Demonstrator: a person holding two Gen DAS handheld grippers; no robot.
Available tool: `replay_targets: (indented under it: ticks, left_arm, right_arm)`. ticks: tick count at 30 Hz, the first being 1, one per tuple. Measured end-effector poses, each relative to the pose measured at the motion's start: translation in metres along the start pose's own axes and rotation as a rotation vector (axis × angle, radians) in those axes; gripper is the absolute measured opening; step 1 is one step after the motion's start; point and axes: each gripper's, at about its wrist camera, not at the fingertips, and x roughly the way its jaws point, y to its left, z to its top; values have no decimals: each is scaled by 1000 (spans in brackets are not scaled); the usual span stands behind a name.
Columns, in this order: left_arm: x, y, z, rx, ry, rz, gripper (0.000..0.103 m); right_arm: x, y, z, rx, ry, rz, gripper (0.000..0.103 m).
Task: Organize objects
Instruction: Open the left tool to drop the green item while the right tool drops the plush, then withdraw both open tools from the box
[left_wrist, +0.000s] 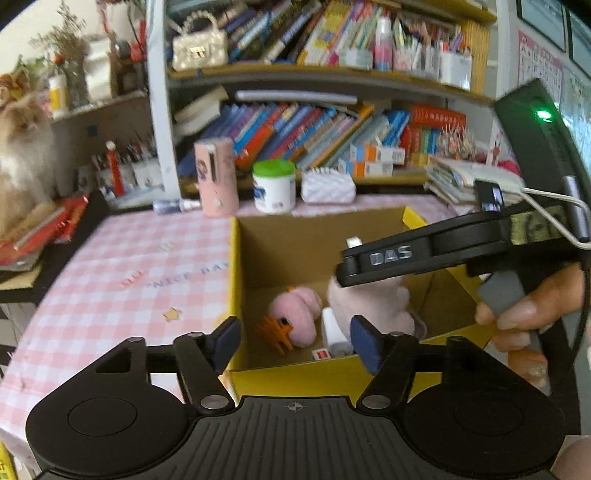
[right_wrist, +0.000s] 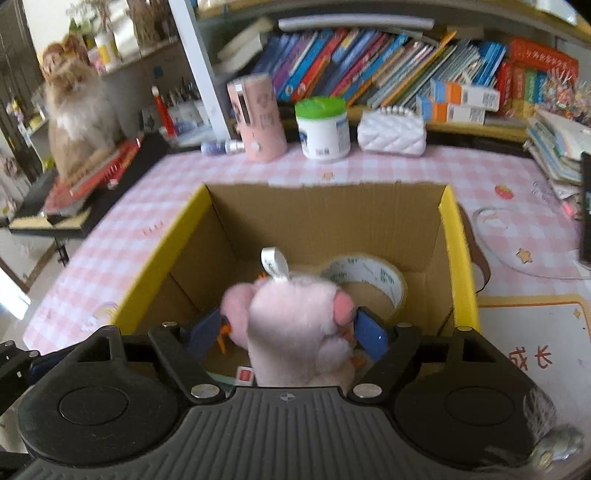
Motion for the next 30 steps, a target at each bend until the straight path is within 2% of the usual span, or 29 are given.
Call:
replay_targets:
  ticks: [3, 7, 12, 22, 26, 30]
  left_arm:
    - [-14, 10, -2, -15, -24, 28, 82]
    - [-29, 26, -10, -45, -28, 76, 85]
    - [-51, 46, -28, -75, -17, 118, 91]
    - [-88, 88, -59, -114, 10, 184, 97]
    - [-99, 95, -74, -113, 16, 208, 100]
    - [-101, 98, -86, -105, 53, 182, 100]
  right_arm:
    - [-23, 8, -3, 2, -71, -17, 82]
    - [-49, 20, -12, 2, -136, -55, 83]
    - [-74, 41, -35, 10, -188, -154, 87]
    - [-97, 93, -95, 22, -172, -247, 88]
    - [-107, 117, -122, 36, -183, -286, 93]
    - [-115, 140, -145, -1, -196, -290, 93]
